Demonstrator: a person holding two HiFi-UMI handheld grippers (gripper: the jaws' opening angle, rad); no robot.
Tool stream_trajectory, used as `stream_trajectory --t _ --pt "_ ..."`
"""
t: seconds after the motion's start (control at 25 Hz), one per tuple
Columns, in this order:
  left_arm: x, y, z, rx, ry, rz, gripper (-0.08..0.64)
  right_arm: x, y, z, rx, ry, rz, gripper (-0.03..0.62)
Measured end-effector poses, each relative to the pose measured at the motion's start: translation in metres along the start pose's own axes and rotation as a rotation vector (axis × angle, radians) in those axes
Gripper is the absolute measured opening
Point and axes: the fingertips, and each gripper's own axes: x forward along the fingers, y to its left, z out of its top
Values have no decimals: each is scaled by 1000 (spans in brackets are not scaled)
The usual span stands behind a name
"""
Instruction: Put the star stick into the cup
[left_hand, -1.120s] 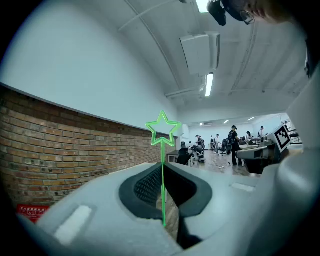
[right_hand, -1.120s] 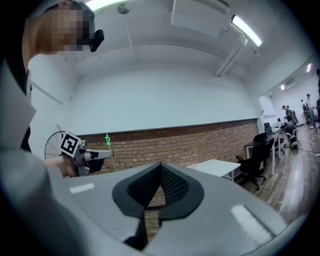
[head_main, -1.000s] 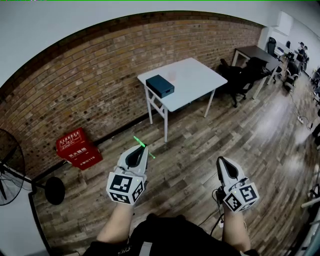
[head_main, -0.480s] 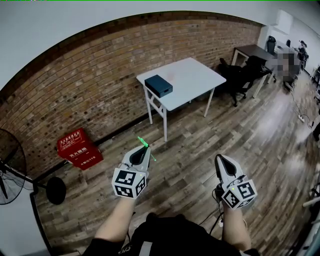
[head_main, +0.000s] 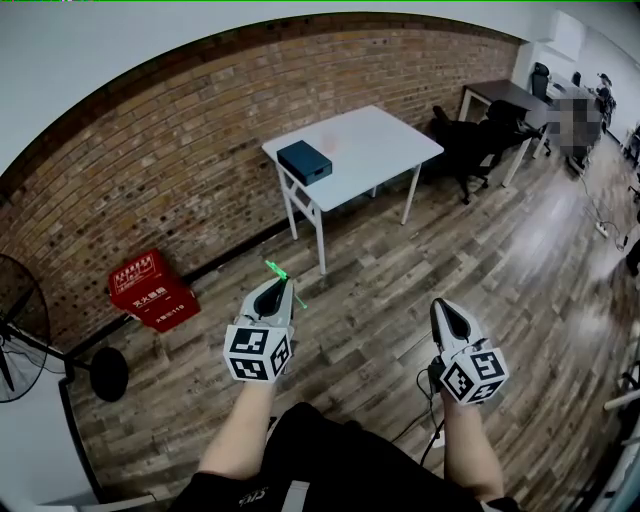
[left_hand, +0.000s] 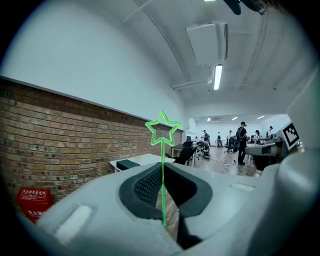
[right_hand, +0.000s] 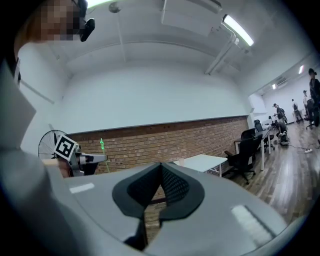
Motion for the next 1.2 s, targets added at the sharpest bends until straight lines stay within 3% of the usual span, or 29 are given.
stream_trajectory --t 0.24,0.44,0.72,1.2 --pt "23 -4 0 38 10 -3 12 26 -8 -13 1 27 24 0" --pt "55 18 -3 21 11 -9 12 74 -8 -9 -7 29 62 0" --pt "127 69 -11 -16 39 -16 12 158 -31 -17 -1 78 48 0" --pt "246 180 24 -22 21 -38 12 331 -43 4 -13 76 30 0"
